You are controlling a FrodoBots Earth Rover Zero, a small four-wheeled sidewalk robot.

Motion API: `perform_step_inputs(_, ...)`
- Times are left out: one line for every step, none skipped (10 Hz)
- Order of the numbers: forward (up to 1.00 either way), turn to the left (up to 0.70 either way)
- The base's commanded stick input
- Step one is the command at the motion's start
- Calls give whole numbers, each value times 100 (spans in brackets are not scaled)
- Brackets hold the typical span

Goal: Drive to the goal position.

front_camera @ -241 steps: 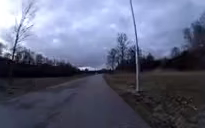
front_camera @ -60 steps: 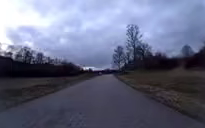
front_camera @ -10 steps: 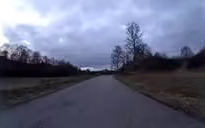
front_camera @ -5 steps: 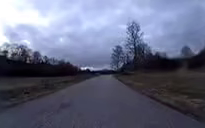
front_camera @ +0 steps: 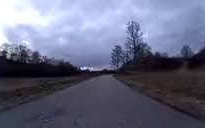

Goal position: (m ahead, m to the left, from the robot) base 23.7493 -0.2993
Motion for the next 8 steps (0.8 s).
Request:
perform_step_inputs(50,0)
perform_step_inputs(50,0)
perform_step_inputs(50,0)
perform_step_inputs(50,0)
perform_step_inputs(50,0)
perform_step_inputs(50,0)
perform_step_inputs(50,0)
perform_step_inputs(50,0)
